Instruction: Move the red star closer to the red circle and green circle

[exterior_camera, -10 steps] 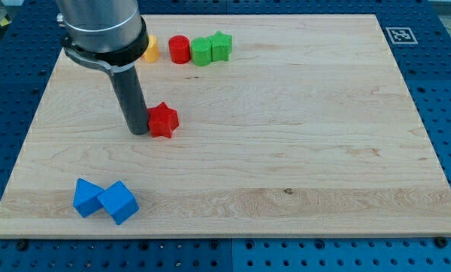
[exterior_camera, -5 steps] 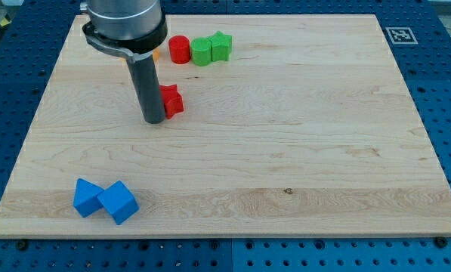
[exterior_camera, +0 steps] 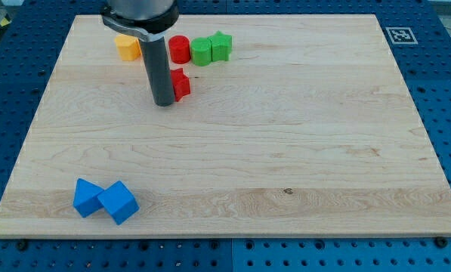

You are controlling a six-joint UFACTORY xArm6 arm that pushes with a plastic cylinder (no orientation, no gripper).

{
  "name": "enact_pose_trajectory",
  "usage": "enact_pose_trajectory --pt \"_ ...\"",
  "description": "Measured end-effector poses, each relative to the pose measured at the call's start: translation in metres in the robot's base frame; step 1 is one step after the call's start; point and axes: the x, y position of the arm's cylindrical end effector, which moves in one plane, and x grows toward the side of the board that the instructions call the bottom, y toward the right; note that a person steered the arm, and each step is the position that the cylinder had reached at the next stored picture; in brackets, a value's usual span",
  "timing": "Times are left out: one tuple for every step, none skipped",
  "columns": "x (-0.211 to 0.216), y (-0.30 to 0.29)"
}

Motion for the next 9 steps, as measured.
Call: enact_pose_trajectory --pt "-0.001 0.000" --pt "-0.010 0.000" --pt "-0.019 0.000" --pt "-0.025 0.000" --pt "-0.029 0.000" --pt "-0.014 0.001" --pt "0.001 0.013" --pt "0.000 0.034" --pt "-0.009 0.034"
